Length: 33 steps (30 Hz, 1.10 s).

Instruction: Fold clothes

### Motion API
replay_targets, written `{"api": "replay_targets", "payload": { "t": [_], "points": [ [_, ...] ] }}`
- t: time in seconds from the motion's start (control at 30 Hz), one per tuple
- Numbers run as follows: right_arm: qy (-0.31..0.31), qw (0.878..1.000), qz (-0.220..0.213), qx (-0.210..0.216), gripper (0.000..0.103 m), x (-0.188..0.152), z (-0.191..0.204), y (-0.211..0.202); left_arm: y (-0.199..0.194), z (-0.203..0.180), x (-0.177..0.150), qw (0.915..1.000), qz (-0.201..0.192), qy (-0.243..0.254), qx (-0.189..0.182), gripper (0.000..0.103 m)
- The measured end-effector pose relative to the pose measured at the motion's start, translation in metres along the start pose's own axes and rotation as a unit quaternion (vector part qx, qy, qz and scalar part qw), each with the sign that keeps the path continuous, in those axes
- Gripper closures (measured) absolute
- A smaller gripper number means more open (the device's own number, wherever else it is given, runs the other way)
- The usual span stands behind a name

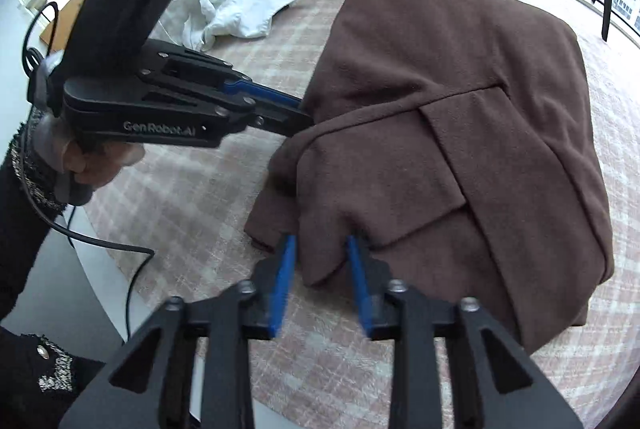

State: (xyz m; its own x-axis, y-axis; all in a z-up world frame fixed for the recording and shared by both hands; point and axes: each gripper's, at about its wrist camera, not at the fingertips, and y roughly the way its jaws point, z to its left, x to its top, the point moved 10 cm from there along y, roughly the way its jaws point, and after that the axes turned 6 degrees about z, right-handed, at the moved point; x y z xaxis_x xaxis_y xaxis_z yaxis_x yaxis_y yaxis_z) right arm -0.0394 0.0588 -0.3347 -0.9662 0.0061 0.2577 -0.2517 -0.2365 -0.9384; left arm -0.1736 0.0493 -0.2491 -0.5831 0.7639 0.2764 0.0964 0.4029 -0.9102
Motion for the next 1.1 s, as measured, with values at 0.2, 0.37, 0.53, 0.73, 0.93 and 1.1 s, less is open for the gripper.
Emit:
{"api": "replay_targets", "payload": {
  "t": [0.2,0.37,0.53,0.73,0.93,1.1],
  "points": [
    [-0.043,0.999,0.022,0.018,0.099,-0.020,0.004,-0.018,0.008,0.011,-0.020,0.9966,0.039,0.019,0.071,0.103],
    [-0.025,0.996,0.078,0.027,0.097,-0.044,0.002,-0.010,-0.028,-0.006,-0.009,0.9976,-0.015,0.029,0.062,0.103],
    [0.065,0.995,-0.079,0.010,0.082,-0.017,-0.056,-0.079,-0.021,-0.049,0.018,0.9968,-0.042,0.068,0.010,0.092],
    [0.121,0.991,-0.003,-0.054,0.080,-0.044,-0.119,-0.025,0.011,-0.046,-0.007,0.9967,0.000,0.081,0.008,0.092],
    [0.069,0.992,-0.065,-0.082,0.080,-0.021,-0.121,-0.104,-0.056,0.019,0.022,0.9903,-0.086,0.040,0.101,0.091],
    [0.080,0.987,-0.130,-0.046,0.078,0.046,-0.170,-0.138,-0.051,0.075,0.055,0.9904,-0.079,-0.031,0.109,0.091]
  ]
}}
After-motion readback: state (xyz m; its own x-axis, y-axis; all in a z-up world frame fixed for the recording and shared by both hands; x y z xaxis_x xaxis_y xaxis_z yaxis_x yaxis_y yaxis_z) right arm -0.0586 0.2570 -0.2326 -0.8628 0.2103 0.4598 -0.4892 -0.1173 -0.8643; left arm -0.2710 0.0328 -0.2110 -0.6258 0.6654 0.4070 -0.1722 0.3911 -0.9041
